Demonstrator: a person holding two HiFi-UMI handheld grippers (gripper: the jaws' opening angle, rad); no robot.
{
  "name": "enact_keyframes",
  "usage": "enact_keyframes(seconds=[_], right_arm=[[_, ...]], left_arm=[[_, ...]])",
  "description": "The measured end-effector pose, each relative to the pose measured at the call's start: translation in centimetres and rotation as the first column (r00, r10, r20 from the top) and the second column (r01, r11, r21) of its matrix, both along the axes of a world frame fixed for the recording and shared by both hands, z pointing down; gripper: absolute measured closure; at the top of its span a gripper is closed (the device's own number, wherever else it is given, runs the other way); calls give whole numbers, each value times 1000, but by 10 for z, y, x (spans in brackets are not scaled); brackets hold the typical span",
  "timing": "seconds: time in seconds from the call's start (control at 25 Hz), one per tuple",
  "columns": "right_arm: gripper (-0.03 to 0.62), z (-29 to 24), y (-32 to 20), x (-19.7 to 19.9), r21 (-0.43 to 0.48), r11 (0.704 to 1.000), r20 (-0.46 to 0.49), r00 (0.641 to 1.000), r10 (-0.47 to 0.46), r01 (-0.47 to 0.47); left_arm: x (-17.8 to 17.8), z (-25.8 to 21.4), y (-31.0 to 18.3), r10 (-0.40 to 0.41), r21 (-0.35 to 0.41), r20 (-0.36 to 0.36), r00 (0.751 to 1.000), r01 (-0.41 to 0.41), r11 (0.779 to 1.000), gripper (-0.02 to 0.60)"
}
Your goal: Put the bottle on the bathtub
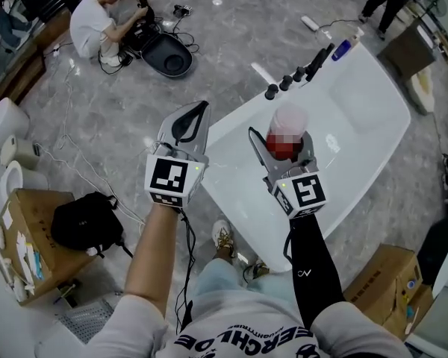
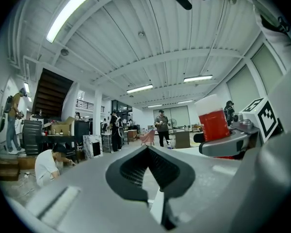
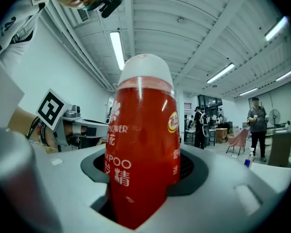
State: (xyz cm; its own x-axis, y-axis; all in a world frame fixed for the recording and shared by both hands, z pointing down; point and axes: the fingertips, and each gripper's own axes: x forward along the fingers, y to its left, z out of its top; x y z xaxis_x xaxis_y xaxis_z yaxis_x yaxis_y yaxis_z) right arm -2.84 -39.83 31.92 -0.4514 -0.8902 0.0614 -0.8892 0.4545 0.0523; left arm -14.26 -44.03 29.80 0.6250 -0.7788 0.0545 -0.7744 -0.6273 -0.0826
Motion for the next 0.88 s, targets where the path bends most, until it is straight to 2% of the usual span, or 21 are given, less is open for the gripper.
enact_keyframes(seconds=[0.16,0.4,0.56,0.72,0.88], right_arm=[[290,23,-22,-4,25,1000,1,1000,-18,18],[290,70,-51,-9,48,998,30,998,-51,50],[290,114,-70,-13,51,995,28,996,-86,85],[290,157,-88,-17,49,993,49,993,-108,106],[290,202,-99,-22,35,990,41,989,-140,139]], left_arm=[[5,25,-15,17,18,6,1000,-17,1000,581],[16,74,-40,60,70,60,996,-64,995,581],[26,120,-54,70,67,68,995,-74,995,581],[30,165,-61,71,56,60,996,-75,996,581],[23,206,-66,40,15,9,999,-40,999,581]])
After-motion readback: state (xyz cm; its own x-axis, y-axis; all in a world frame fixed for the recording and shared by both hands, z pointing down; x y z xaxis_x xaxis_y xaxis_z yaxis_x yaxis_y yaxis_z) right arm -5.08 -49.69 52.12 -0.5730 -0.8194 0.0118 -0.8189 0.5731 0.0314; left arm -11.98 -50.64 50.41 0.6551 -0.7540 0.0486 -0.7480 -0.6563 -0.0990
